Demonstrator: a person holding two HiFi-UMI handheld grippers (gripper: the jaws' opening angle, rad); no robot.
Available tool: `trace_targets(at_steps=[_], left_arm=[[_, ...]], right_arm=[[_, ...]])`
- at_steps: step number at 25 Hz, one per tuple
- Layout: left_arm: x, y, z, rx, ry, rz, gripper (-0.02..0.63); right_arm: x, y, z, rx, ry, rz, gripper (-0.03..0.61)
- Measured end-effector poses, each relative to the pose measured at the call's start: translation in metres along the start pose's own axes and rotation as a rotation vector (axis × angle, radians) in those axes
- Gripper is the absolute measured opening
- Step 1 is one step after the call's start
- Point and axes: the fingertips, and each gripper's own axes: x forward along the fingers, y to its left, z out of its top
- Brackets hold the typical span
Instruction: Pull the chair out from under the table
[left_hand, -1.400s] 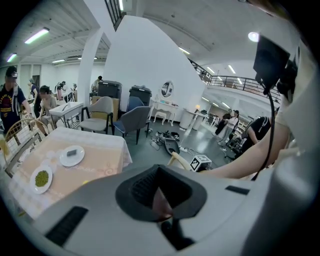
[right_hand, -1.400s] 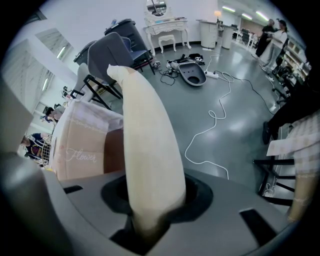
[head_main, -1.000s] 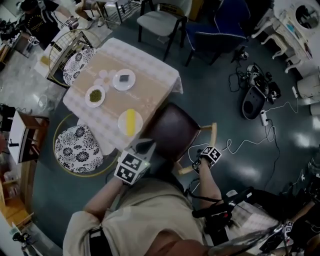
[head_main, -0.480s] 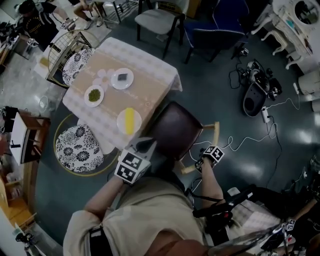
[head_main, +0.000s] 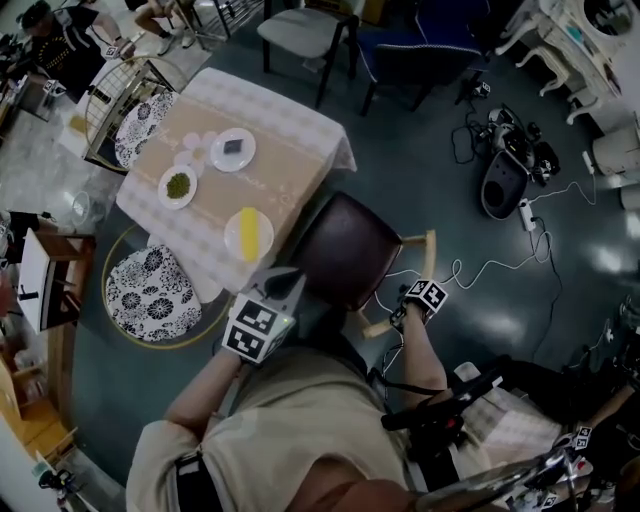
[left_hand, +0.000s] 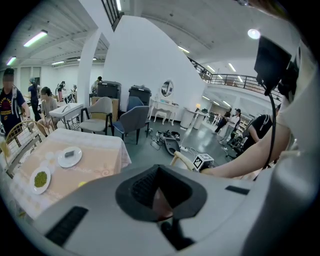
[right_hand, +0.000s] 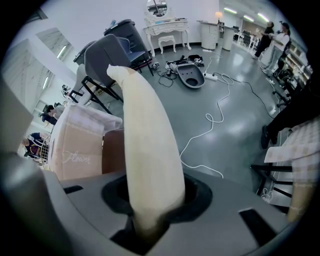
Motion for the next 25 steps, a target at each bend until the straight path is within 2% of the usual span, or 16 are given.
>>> trace_targets(at_steps=[25], left_arm=[[0.009,-0.015,-0.001,0.02,0.018,0.0,0.006]], right_arm=[[-0.003,-0.029,0.005,0.015,-0.007,0.005,0.137]])
